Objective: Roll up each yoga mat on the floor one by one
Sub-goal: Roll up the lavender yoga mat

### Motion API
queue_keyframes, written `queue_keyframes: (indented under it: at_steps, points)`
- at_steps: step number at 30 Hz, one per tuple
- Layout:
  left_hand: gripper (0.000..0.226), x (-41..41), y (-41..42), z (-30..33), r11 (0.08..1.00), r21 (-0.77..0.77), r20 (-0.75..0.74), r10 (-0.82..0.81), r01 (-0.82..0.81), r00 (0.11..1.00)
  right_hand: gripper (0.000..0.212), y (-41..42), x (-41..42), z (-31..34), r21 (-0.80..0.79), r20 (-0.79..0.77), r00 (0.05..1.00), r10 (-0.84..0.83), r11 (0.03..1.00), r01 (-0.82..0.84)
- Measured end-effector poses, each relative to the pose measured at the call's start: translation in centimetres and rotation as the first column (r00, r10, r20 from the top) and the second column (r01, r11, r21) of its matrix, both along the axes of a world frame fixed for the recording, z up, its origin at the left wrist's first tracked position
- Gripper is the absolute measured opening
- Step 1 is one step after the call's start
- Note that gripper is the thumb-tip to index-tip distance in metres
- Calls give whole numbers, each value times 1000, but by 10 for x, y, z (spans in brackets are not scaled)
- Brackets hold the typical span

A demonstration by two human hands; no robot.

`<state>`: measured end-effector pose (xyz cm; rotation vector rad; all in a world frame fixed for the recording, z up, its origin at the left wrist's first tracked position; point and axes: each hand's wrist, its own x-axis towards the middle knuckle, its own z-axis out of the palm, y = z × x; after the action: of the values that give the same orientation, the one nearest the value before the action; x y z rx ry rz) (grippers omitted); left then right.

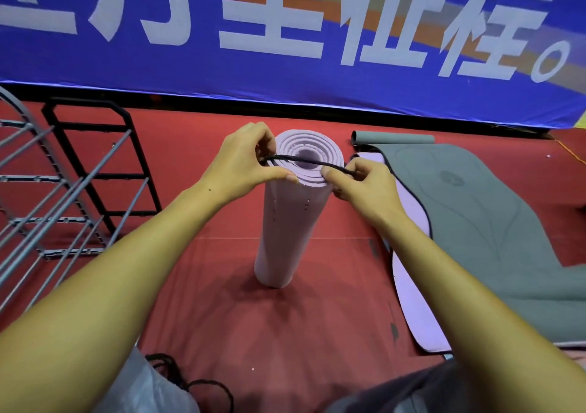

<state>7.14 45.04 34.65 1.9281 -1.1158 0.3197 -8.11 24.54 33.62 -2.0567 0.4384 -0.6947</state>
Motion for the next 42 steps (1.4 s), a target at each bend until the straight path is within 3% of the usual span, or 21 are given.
queue_keyframes:
  at_steps: [3,6,11,14,17,21,25,29,33,42]
  points:
    - [53,6,-1,-7,999,-45,-1,9,-9,1000,41,1,-2,-2,45,45,992,116,992,-118]
    - [39,10,0,-11,997,-72,-94,-28,21,995,30,8,-3,-8,95,99,969,228,967,-237]
    - [46,21,12,-9,984,-69,-286,-175,162,942,25,9,1,-19,283,187,953,239,916,-286]
    - [39,21,12,-14,996,-63,-176,-72,62,982,22,8,4,-24,337,198,943,265,885,-320]
    - [34,16,5,-21,985,-151,-70,70,-80,995,17,6,11,-30,359,202,936,289,867,-345]
    - [22,6,-7,-40,974,-197,-57,106,-115,993,17,2,16,-40,274,158,947,281,909,-315]
    - [17,16,-7,-52,997,-70,37,37,-34,999,18,-7,18,-48,281,126,955,269,913,-294]
    - [19,34,0,-82,979,202,127,-37,11,991,13,-22,18,-64,245,-2,966,260,936,-251]
    - [20,49,4,-121,932,363,34,-26,12,999,13,-48,19,-98,220,-237,933,270,951,-220]
    - [24,75,-8,-191,919,393,-175,49,24,983,14,-68,58,-164,191,-364,888,280,956,-222]
